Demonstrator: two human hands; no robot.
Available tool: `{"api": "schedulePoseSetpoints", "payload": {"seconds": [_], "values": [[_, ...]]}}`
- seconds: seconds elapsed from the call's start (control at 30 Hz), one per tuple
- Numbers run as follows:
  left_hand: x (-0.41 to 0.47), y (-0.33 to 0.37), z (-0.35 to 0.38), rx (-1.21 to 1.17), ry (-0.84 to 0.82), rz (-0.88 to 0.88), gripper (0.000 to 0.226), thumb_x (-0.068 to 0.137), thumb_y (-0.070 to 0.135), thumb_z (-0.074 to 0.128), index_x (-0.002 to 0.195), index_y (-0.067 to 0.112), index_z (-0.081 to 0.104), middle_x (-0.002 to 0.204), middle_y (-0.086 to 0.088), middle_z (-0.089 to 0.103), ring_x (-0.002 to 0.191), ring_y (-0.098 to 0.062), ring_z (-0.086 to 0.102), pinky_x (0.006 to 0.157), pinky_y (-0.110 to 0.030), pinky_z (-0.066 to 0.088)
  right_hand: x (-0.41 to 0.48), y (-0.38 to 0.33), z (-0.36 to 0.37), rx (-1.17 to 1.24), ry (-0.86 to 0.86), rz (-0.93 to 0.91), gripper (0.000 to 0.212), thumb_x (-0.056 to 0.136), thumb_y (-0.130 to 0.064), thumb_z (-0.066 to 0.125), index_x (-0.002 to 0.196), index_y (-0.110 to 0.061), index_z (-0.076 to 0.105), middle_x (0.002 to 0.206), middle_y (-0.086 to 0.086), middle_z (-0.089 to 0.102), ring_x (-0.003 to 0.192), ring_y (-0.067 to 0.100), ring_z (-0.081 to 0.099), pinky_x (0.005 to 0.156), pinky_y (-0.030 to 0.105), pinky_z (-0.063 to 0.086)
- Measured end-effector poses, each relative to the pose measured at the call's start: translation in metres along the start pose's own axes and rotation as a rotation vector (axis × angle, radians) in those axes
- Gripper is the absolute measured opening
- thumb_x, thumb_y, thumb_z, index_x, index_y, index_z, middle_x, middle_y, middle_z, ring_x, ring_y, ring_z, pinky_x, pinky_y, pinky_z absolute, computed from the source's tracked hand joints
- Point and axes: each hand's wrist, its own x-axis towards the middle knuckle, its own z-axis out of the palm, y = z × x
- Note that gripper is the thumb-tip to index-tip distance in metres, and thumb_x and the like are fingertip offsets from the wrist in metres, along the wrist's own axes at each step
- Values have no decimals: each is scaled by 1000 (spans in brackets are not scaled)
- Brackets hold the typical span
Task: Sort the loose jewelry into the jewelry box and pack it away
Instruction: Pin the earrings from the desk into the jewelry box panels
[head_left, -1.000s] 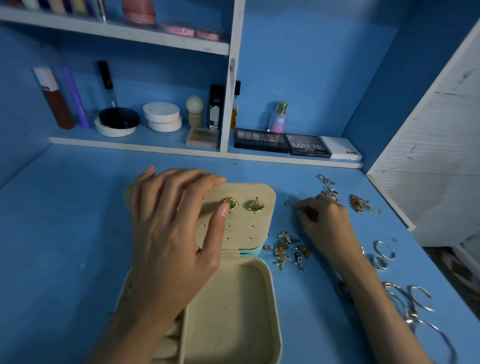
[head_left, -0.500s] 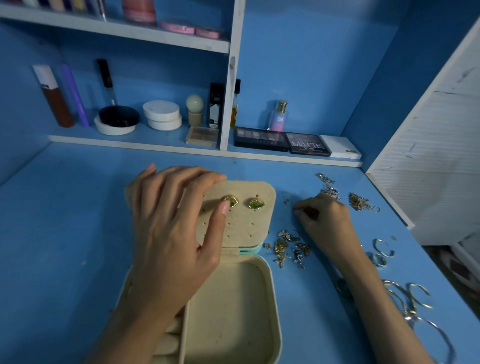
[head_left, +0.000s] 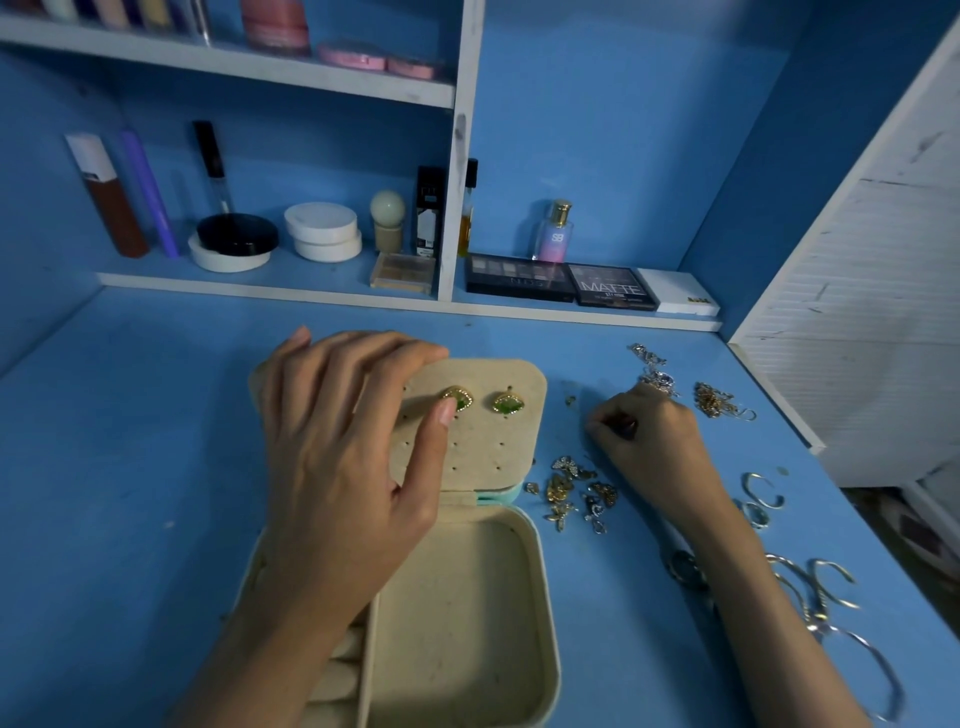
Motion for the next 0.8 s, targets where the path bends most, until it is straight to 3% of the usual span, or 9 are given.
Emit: {"api": "schedulePoseSetpoints", "payload": {"seconds": [0.23, 0.5, 0.8], "values": [[0, -1, 0, 1, 1, 2, 26, 90, 24, 55, 108, 8, 65, 106, -7, 64, 103, -25, 52, 107, -37, 23, -2, 0, -1, -4, -5, -63, 8, 80, -5, 69, 85, -10, 74, 80, 2, 60, 75, 16, 53, 69, 16, 39], [-1, -1, 0, -4, 1, -1, 26, 89, 23, 57, 108, 8, 65, 106, -7, 64, 104, -25, 51, 108, -35, 21, -2, 0, -3, 50, 71, -20, 9, 80, 0, 66, 82, -6, 73, 76, 3, 62, 70, 14, 53, 65, 2, 37], [-1, -2, 1, -6, 3, 1, 25, 90, 23, 57, 109, 8, 65, 106, -7, 64, 102, -27, 53, 107, -40, 24, -1, 1, 0, 15, -1, -24, 3, 80, -8, 69, 80, -9, 72, 80, 2, 58, 73, 13, 51, 63, 7, 36]]}}
